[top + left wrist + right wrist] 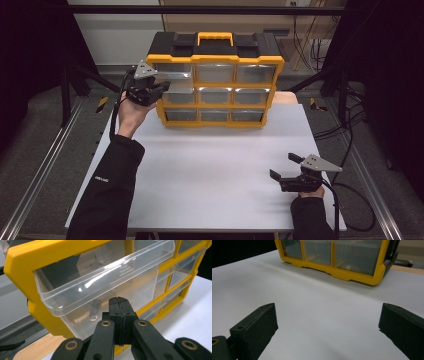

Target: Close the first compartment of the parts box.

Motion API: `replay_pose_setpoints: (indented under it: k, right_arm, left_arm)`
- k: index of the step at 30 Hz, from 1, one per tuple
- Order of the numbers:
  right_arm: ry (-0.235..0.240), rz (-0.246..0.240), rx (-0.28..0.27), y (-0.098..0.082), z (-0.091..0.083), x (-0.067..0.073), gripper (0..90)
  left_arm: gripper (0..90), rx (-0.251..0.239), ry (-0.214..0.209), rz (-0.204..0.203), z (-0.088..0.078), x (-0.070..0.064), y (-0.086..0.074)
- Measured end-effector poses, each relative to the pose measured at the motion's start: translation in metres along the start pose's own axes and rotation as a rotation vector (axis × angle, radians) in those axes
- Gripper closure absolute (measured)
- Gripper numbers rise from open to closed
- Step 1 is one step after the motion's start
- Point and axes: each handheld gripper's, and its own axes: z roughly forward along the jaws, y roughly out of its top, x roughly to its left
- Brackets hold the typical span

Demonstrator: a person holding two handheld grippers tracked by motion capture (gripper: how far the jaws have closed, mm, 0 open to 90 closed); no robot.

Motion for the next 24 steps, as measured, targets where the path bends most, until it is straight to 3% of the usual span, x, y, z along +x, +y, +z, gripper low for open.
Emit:
replay_pose_setpoints:
  k: [24]
  right_arm:
    - [0.001,0.001,0.000,0.000,0.000,0.000,2.2]
  left_arm:
    - [88.8,-0.009,0.026,0.004,0.013,0.008,0.003]
